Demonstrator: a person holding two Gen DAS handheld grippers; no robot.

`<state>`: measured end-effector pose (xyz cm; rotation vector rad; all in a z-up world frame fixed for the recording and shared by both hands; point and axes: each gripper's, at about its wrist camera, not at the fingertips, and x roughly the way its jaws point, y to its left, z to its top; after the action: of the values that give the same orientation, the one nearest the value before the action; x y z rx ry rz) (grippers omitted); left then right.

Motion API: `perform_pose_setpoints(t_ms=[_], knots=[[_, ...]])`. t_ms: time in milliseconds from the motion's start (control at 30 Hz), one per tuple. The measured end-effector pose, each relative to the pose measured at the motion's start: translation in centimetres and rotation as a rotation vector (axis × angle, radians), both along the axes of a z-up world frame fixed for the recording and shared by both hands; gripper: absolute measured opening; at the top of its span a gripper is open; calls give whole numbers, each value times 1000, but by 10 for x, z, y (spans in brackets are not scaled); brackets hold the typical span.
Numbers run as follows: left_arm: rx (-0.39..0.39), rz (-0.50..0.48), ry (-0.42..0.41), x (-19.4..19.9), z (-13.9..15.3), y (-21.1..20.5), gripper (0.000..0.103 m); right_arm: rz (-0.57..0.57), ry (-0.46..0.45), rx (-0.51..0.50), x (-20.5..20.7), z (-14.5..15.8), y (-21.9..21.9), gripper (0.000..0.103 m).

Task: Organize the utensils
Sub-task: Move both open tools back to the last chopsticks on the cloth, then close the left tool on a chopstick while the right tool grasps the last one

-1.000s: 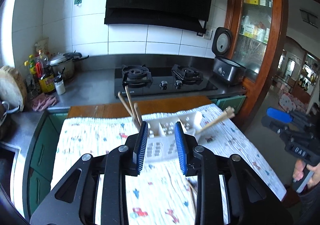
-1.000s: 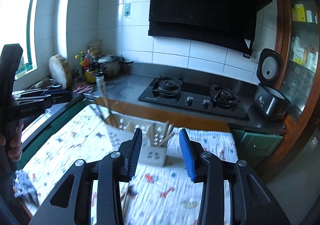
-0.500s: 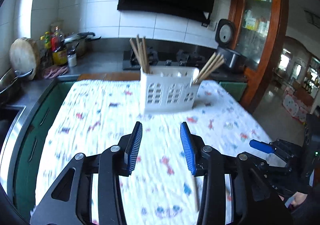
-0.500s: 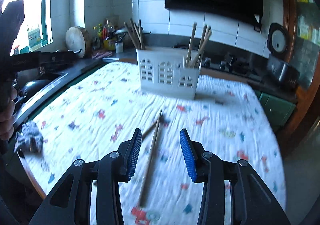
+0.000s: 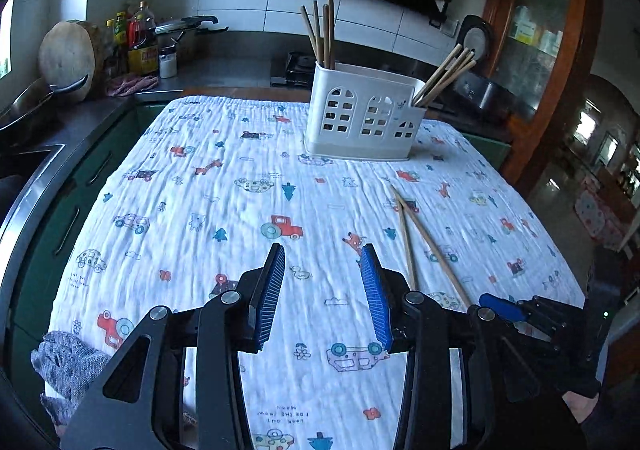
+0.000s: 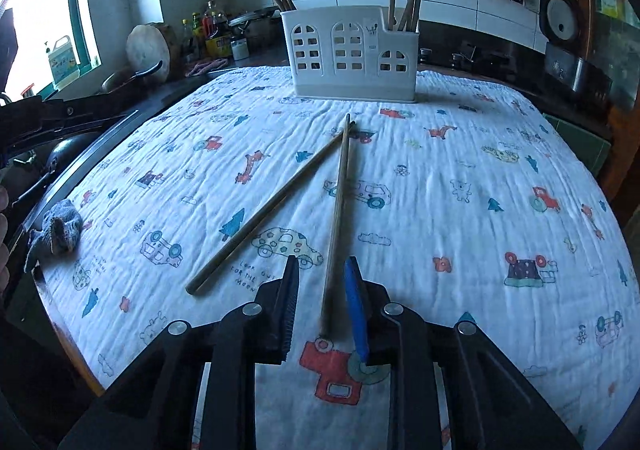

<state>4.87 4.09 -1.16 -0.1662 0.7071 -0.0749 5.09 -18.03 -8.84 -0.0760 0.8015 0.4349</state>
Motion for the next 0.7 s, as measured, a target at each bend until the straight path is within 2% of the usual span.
perform_pose_setpoints(t_ms=[167, 333, 700], knots=[[-6, -1, 13, 1, -5, -1, 40, -18, 31, 11, 4, -8, -1, 16], [-6, -22, 34, 2, -14, -9, 40, -37, 22, 1, 3, -9, -2, 9], [-9, -127, 103, 4, -42, -44, 40, -44, -7, -32, -1, -10, 0, 7]])
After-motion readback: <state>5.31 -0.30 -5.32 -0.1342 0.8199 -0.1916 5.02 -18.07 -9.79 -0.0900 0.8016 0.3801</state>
